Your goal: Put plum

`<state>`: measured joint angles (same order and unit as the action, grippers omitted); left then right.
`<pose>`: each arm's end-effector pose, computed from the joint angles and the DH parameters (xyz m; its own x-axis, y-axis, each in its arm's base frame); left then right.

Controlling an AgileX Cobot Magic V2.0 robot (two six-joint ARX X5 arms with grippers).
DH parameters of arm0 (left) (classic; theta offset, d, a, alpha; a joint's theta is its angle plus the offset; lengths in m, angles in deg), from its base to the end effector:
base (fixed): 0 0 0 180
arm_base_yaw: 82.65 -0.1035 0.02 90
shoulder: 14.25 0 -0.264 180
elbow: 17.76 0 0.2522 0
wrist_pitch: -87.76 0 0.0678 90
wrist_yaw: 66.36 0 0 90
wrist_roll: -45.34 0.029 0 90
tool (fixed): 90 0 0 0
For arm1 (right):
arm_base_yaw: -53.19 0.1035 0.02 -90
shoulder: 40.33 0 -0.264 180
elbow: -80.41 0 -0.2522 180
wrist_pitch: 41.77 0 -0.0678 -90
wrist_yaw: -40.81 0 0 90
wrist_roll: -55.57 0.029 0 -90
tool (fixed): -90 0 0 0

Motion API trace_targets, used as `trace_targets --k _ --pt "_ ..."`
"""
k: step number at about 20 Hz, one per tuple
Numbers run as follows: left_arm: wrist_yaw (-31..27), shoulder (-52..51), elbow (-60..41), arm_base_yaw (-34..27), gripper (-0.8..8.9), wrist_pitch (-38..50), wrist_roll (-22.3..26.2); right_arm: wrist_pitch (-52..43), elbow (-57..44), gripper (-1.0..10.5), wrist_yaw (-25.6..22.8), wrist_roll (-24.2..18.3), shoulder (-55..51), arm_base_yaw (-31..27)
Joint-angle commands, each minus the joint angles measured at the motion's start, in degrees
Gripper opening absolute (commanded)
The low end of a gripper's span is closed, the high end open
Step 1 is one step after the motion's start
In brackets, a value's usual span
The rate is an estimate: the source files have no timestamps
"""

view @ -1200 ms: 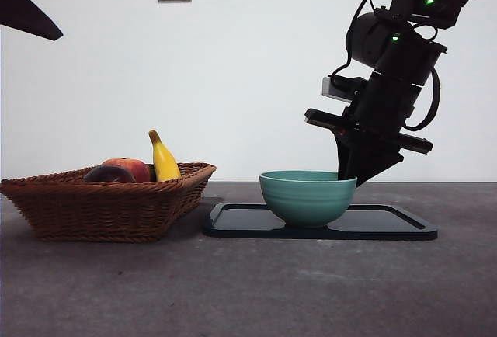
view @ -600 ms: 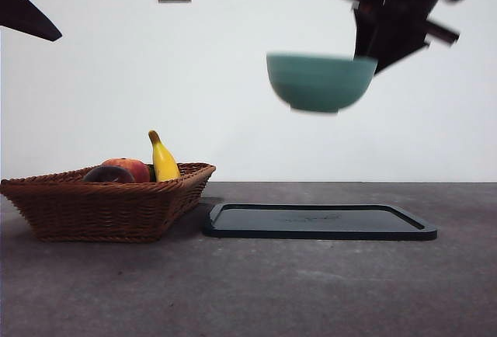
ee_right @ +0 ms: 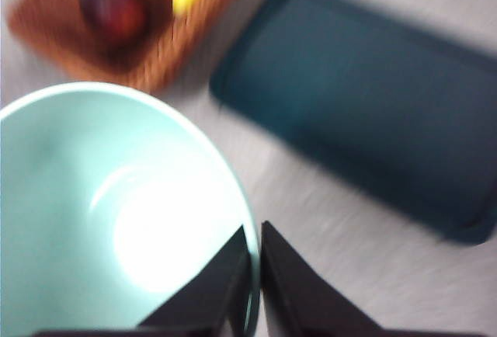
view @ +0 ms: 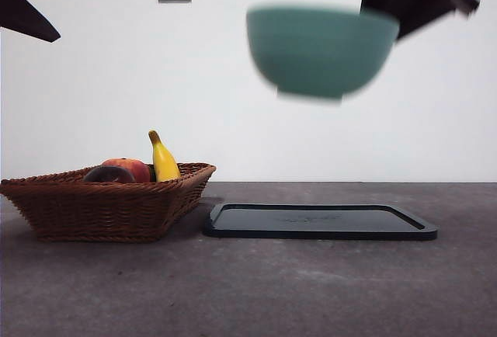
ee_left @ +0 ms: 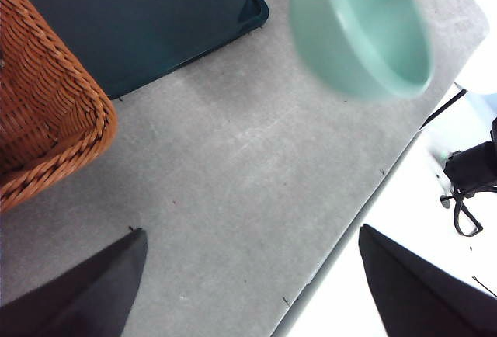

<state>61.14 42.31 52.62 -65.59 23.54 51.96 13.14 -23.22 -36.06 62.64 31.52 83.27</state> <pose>0.1643 -0.0689 0.3141 0.3049 -0.7303 -0.6113 0.6846 0.6142 -0.3924 0.2134 0.1312 0.3002 0.4234 0.5078 -0.7503 -0.5267 0.8118 0.2521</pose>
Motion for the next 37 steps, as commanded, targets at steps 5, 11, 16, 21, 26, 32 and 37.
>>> trace_targets --k 5,11,16,21,26,32,37 --pt "0.26 0.37 1.20 0.22 4.36 0.35 0.90 -11.74 -12.26 0.1 -1.36 4.22 1.18 5.05" --pt "0.26 0.37 1.20 0.22 4.36 0.33 0.87 -15.08 -15.91 0.1 -2.91 4.48 5.14 5.75" --pt "0.26 0.37 1.20 0.22 4.36 0.26 0.87 -17.35 -15.91 0.1 -3.17 4.44 10.05 5.79" --pt "0.26 0.37 1.20 0.22 4.36 0.26 0.87 -17.49 -15.91 0.1 -4.81 4.44 10.97 5.81" --pt "0.26 0.35 1.20 0.22 4.36 0.28 0.87 -16.65 -15.91 0.1 -4.20 4.48 10.97 5.99" --pt "0.26 0.37 1.20 0.22 4.36 0.26 0.85 -15.47 -15.91 2.3 -4.28 4.55 10.97 6.01" --pt "0.26 0.37 1.20 0.22 4.36 -0.57 0.90 -15.50 -15.87 2.3 -4.46 4.61 10.60 5.99"
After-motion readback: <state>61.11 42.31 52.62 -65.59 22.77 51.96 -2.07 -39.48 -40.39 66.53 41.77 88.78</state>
